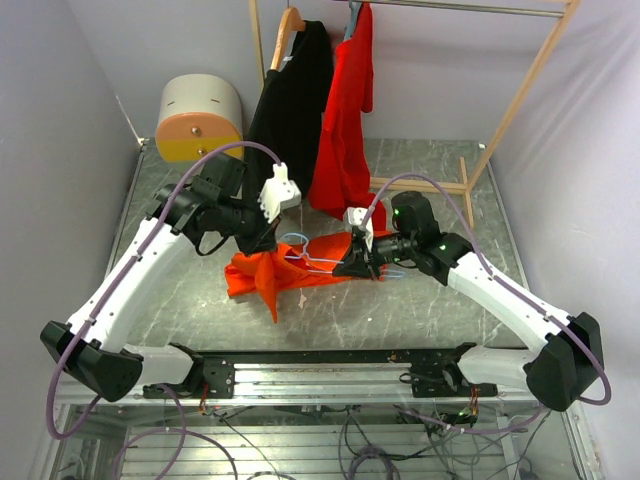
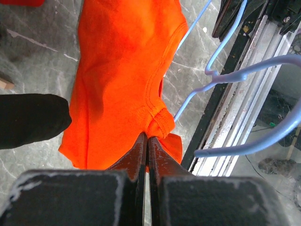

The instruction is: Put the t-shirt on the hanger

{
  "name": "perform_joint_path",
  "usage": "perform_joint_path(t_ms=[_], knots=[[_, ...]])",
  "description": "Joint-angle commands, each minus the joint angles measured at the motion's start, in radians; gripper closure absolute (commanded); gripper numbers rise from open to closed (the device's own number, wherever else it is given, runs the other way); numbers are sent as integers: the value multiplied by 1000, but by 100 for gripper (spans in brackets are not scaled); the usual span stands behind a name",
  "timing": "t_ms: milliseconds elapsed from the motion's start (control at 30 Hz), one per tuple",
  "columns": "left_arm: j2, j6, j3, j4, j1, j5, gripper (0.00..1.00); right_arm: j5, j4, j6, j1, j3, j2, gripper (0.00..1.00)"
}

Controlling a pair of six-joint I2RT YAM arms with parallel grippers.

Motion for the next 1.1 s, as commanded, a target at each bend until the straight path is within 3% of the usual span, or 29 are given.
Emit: perform_joint_path(t_ms=[0, 667, 1067], knots=[[4, -6, -3, 47, -2, 57, 93, -11, 110, 38, 7, -14, -16, 100], [-64, 3, -111, 134, -3, 101, 93, 18, 471, 219, 3, -163, -30, 100], [-97, -28, -129, 240, -2, 24, 87, 11, 413, 207, 3, -172, -64, 100]])
